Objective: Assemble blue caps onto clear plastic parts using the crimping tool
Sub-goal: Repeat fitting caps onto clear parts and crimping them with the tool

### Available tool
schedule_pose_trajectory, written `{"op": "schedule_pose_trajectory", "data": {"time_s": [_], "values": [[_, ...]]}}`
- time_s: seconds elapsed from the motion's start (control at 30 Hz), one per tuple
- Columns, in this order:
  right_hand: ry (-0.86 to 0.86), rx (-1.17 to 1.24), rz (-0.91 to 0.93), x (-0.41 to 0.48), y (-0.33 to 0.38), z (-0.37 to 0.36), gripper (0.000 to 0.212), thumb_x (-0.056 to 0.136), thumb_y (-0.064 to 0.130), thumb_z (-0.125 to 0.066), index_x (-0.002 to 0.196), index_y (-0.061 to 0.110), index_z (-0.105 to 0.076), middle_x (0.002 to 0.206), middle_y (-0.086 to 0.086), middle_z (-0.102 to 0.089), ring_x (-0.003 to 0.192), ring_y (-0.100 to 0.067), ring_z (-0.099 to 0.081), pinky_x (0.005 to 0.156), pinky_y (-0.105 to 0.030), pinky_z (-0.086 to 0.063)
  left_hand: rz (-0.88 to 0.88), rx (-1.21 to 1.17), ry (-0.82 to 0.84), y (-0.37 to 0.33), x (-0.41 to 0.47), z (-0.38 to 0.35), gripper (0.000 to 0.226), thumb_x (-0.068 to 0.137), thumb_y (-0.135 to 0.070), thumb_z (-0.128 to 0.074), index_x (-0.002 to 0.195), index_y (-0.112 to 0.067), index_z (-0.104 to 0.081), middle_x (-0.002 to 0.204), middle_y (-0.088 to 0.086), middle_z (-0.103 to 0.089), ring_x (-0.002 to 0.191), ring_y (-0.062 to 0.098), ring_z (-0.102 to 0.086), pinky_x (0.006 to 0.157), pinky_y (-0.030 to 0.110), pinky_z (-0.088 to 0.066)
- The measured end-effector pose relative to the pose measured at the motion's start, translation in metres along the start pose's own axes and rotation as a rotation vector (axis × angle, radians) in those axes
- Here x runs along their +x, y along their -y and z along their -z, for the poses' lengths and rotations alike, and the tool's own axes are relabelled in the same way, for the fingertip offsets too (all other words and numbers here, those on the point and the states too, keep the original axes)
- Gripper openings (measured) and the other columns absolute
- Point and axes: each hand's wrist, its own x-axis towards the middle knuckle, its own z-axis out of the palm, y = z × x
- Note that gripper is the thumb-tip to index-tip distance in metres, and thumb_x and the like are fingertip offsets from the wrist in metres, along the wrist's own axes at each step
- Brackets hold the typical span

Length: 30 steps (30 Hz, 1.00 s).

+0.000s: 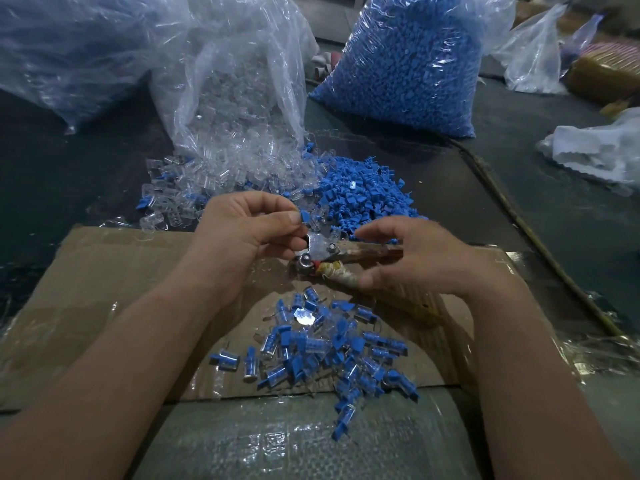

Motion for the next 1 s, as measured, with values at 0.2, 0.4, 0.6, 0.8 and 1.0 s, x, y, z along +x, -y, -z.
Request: {"op": "schedule_pose_trajectory", "data": {"time_s": [0.2, 0.4, 0.6, 0.8, 1.0], "values": [[0.046, -0.134, -0.011, 0.004, 0.000, -0.005, 0.067, 0.063, 0.048, -0.075, 0.123, 0.032, -0.049, 0.097, 0.023, -0.039, 0.092, -0.001, -0.043, 0.074, -0.018, -0.034, -0.008, 0.008, -0.019, 0.000, 0.000, 0.000, 0.017, 0.062, -0.011, -0.064, 0.076, -0.002, -0.061, 0.060, 0.006, -0.067, 0.051, 0.012, -0.062, 0.047, 0.017, -0.050], [0.059, -0.118, -0.007, -0.001, -0.004, 0.002, 0.059, 0.069, 0.044, -0.073, 0.123, 0.034, -0.050, 0.100, 0.024, -0.043, 0.095, 0.001, -0.043, 0.074, -0.014, -0.033, -0.028, 0.020, -0.060, 0.002, -0.001, -0.001, 0.004, 0.073, 0.001, -0.062, 0.077, -0.002, -0.062, 0.060, 0.007, -0.067, 0.051, 0.013, -0.062, 0.049, 0.017, -0.051], [0.144, -0.132, -0.013, -0.006, -0.007, 0.006, 0.082, 0.060, 0.033, -0.083, 0.132, 0.034, -0.041, 0.114, 0.015, -0.042, 0.107, -0.006, -0.042, 0.079, -0.013, -0.035, -0.072, 0.112, -0.056, 0.001, 0.002, 0.001, 0.006, 0.077, 0.002, -0.062, 0.074, -0.004, -0.061, 0.058, 0.004, -0.067, 0.049, 0.011, -0.062, 0.049, 0.017, -0.051], [0.079, -0.276, 0.015, -0.002, 0.000, -0.001, 0.076, 0.062, 0.034, -0.081, 0.128, 0.031, -0.044, 0.098, 0.020, -0.037, 0.098, -0.008, -0.040, 0.077, -0.025, -0.037, -0.092, 0.150, -0.056, 0.003, 0.003, 0.002, 0.007, 0.077, 0.000, -0.063, 0.073, -0.005, -0.062, 0.058, 0.004, -0.067, 0.050, 0.012, -0.063, 0.051, 0.019, -0.054], [-0.033, -0.298, 0.028, 0.004, 0.005, -0.007, 0.056, 0.068, 0.030, -0.074, 0.120, 0.029, -0.052, 0.095, 0.011, -0.042, 0.091, -0.010, -0.042, 0.070, -0.024, -0.034, -0.060, 0.048, -0.055, 0.003, 0.006, 0.002, 0.004, 0.072, -0.005, -0.063, 0.076, -0.005, -0.061, 0.058, 0.004, -0.067, 0.051, 0.012, -0.063, 0.048, 0.017, -0.051]]}}
